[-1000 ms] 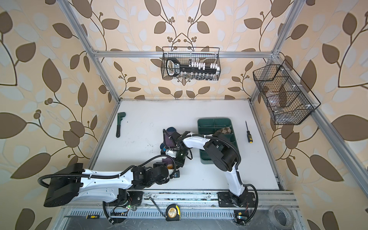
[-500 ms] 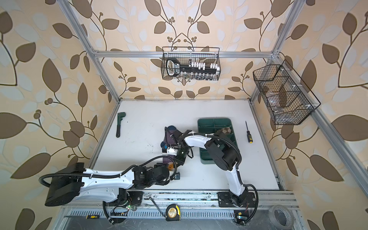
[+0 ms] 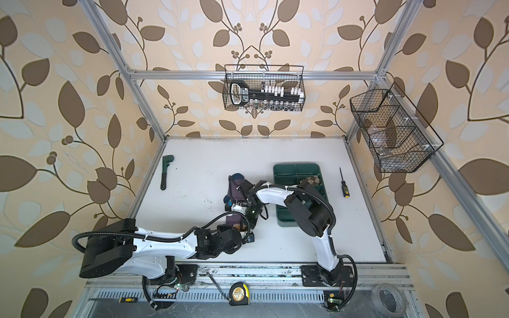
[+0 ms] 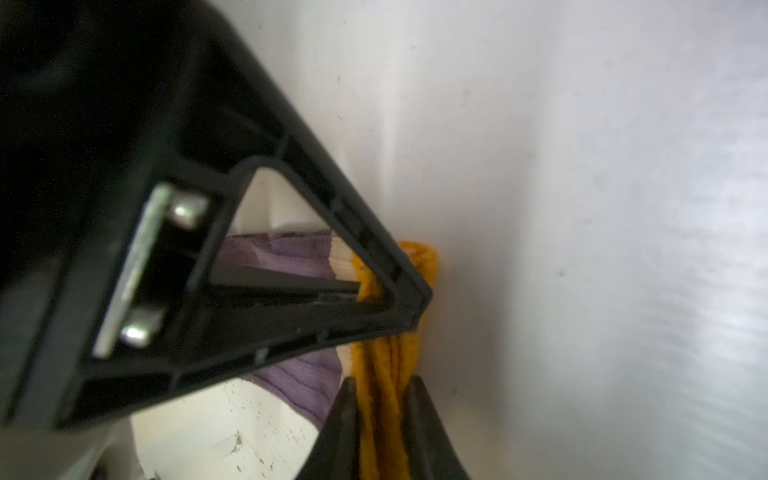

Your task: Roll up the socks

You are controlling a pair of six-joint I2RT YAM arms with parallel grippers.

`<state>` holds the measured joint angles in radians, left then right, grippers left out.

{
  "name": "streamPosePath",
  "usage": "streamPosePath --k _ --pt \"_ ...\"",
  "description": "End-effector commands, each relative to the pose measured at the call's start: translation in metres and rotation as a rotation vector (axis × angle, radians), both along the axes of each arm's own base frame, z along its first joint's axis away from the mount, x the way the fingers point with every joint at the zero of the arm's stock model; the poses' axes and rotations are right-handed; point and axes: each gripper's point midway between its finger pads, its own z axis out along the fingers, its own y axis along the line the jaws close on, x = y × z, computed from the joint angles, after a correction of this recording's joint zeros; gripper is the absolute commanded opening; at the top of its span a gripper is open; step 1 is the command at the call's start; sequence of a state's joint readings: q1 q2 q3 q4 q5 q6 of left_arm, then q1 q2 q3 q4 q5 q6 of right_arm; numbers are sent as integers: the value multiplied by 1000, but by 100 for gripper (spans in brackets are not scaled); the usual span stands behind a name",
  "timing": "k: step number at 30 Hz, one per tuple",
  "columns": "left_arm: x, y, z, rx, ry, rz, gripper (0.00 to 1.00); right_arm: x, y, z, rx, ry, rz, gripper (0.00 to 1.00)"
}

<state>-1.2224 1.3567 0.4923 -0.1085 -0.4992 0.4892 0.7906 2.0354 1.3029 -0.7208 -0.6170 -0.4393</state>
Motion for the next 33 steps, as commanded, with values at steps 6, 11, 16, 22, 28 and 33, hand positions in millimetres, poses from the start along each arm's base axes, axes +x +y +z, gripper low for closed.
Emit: streamPosePath --k 6,11,16,22,28,33 --pt "2 0 6 -40 26 17 0 -2 -9 -1 -23 -14 -13 10" --pt "2 1 6 -60 111 25 0 2 -14 -1 -46 -68 -48 14" --pt "5 7 6 -82 146 40 0 5 -21 11 -50 -137 -82 27" --pt "6 13 5 -90 162 53 0 1 -36 18 -136 -229 -65 28" --pt "5 18 6 -91 189 54 0 17 -56 52 -117 -364 -158 29" --pt "-3 16 13 -107 292 14 0 77 -102 120 -133 -673 -455 32"
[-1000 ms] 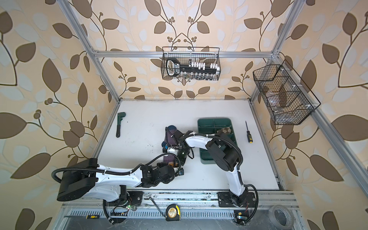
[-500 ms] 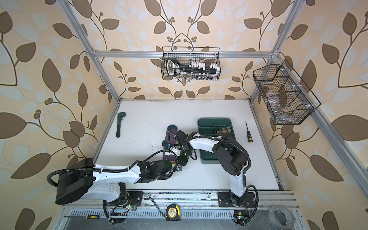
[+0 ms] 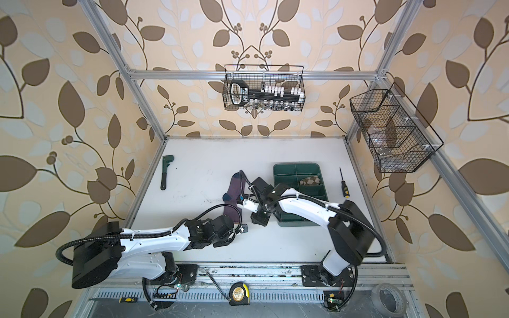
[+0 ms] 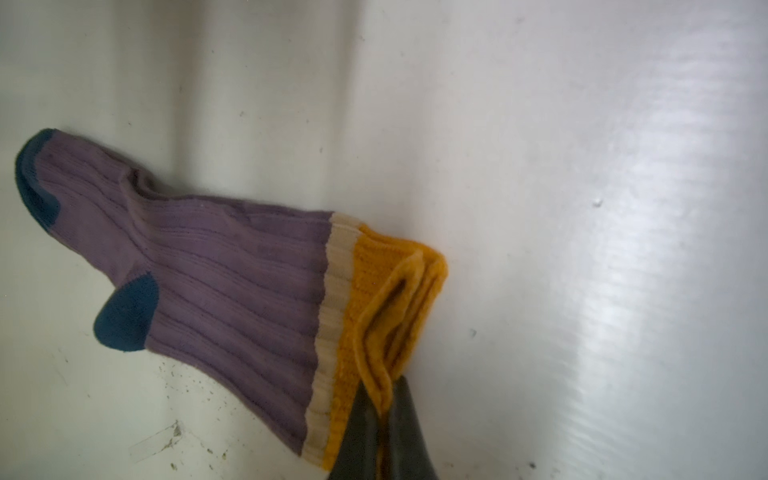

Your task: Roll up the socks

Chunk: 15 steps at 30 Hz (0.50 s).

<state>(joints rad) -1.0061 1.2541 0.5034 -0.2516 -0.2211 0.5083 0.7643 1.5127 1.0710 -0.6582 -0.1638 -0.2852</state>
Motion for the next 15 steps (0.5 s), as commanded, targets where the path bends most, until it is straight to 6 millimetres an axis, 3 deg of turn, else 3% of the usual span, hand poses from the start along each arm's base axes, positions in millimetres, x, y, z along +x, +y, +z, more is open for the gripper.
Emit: streamPosePath --k 1,4,8,10,12,13,15 --pt "-7 -10 16 -46 82 -57 0 48 -42 53 -11 -256 -255 32" --pt "-11 -11 18 -36 142 -80 0 67 -72 106 79 -404 -417 32" --pt "-15 -12 18 -23 232 -101 0 66 -91 181 382 -545 -539 33" --pt "-13 -13 18 -28 266 -87 0 55 -102 213 539 -628 -596 50" --pt "-11 -14 19 -42 295 -77 0 43 -114 227 676 -674 -657 47" --pt "-11 -14 20 -52 313 -70 0 34 -118 240 758 -721 -654 55" --pt "-13 -15 23 -76 351 -63 0 19 -119 250 850 -769 -606 55"
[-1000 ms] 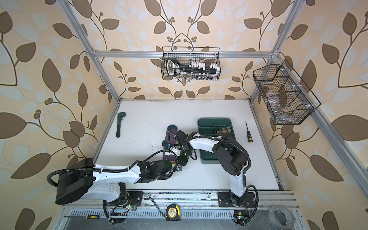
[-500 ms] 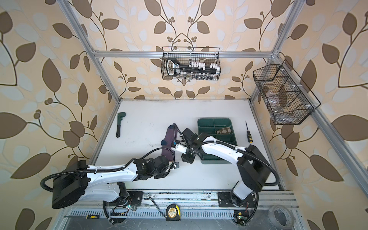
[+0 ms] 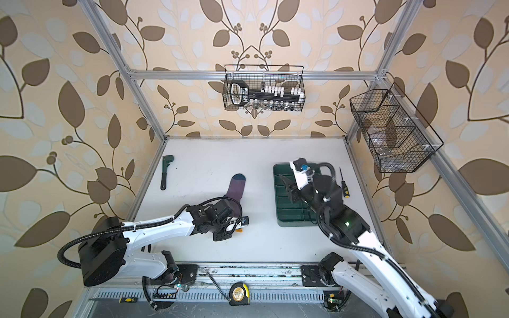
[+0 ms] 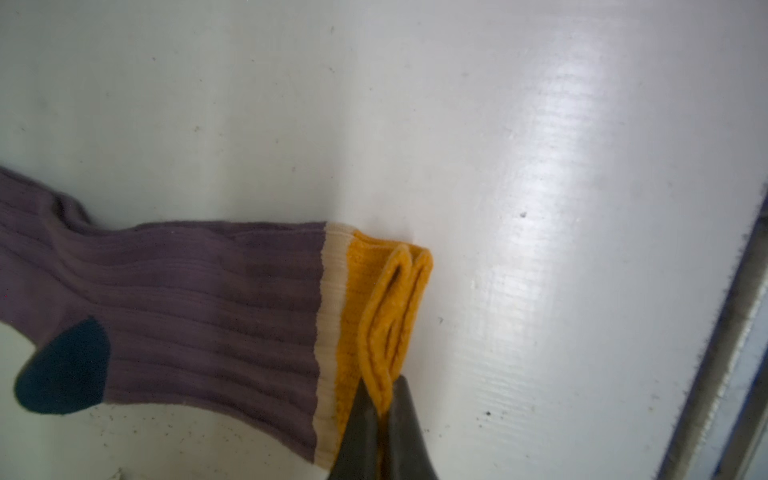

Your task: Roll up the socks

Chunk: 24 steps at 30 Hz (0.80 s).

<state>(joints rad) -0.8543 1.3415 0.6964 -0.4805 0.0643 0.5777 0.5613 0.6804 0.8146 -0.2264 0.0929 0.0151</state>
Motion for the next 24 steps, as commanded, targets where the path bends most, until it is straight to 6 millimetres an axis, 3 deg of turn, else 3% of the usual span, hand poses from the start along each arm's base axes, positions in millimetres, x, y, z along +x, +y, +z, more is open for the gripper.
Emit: streamPosePath --k 1,4,7,11,14,18,24 --pt "-10 -6 8 -48 102 -22 0 -12 7 17 108 -118 64 50" --pt "-10 -6 8 -63 129 -3 0 -38 31 -13 -156 -141 256 49" --pt "-9 -5 7 -81 146 14 0 -71 48 -62 -479 -135 433 65" --pt "-9 -7 8 -99 178 31 0 -101 64 -106 -764 -238 513 72" --pt "-10 -9 8 -107 206 39 0 -124 90 -132 -956 -427 546 74" --pt "-10 -10 7 -106 225 48 0 -142 133 -160 -1058 -570 572 73" --pt "-9 -7 7 -101 217 63 0 -136 187 -207 -1065 -530 642 78"
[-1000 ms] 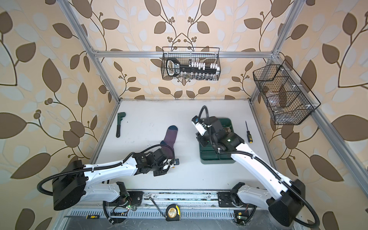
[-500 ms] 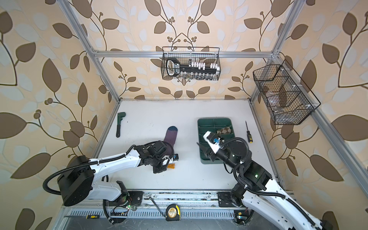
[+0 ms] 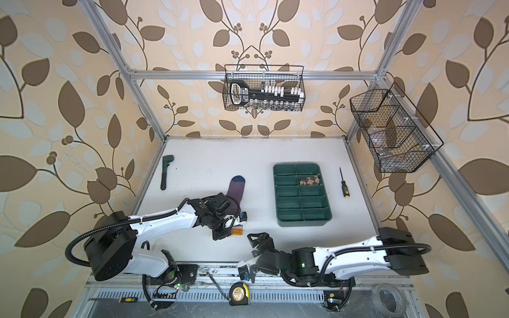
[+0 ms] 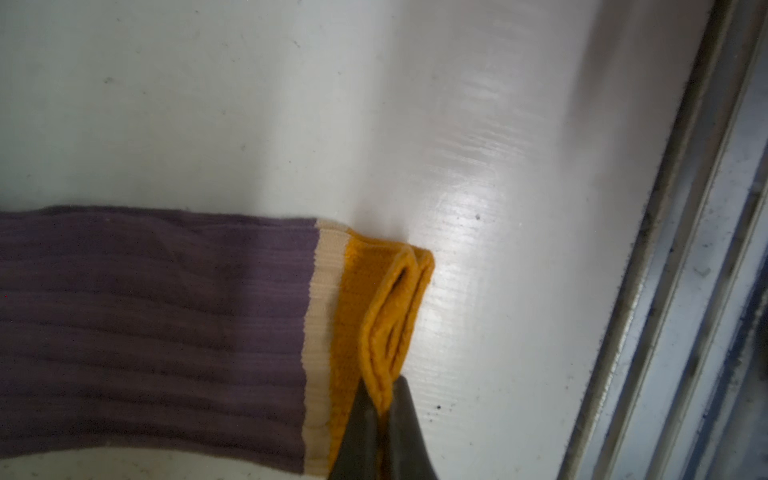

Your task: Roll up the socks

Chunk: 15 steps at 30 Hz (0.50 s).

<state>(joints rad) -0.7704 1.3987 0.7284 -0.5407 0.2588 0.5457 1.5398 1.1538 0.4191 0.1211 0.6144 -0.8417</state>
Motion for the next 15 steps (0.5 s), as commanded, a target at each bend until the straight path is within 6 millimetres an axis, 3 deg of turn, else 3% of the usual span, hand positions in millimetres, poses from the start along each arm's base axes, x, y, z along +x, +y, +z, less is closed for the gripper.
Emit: streamPosePath --k 1,11,15 --pt "3 -4 11 -31 12 14 0 15 35 20 145 -21 -15 78" --pt "6 -4 13 -33 -1 18 0 46 71 -27 115 73 -44 75" --pt "6 -5 14 -34 -1 12 0 55 76 -41 118 106 -87 60"
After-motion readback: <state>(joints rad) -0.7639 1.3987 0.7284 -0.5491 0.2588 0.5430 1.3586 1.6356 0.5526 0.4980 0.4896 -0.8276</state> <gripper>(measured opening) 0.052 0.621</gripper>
